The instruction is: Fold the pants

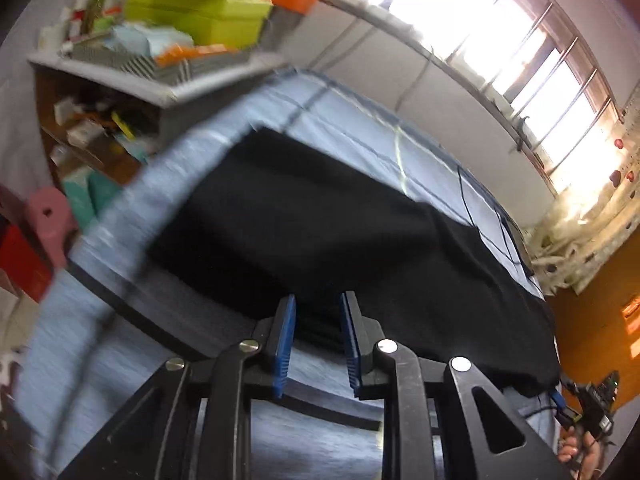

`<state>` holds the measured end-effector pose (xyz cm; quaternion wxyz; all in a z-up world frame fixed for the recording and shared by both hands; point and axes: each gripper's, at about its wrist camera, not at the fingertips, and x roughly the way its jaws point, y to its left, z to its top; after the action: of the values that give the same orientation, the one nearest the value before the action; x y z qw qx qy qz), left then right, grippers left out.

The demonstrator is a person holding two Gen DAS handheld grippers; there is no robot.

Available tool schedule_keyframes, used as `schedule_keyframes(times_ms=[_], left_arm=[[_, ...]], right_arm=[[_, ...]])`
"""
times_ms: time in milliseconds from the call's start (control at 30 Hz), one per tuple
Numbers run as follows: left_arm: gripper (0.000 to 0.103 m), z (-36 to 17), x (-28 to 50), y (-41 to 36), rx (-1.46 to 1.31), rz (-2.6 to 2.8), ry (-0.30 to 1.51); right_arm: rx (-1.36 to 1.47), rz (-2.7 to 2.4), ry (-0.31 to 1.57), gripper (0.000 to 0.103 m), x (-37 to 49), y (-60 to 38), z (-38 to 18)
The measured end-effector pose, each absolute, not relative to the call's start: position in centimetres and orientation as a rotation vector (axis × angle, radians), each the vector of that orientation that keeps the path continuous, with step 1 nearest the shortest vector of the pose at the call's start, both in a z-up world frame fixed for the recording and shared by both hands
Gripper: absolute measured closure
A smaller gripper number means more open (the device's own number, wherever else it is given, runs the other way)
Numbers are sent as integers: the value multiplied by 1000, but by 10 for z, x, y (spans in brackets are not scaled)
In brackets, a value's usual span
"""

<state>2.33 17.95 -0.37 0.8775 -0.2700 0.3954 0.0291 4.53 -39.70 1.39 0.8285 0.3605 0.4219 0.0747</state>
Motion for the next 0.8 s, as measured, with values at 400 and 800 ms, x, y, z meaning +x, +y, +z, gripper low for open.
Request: schedule_keyframes(times_ms=[400, 800], left_arm=[[78, -6, 27, 173, -525, 83, 805], [67, -1, 26, 192, -619, 95, 774]], right_arm=[[703, 198, 782, 86, 36, -400, 31], [665, 157, 822, 75, 28, -405, 26]])
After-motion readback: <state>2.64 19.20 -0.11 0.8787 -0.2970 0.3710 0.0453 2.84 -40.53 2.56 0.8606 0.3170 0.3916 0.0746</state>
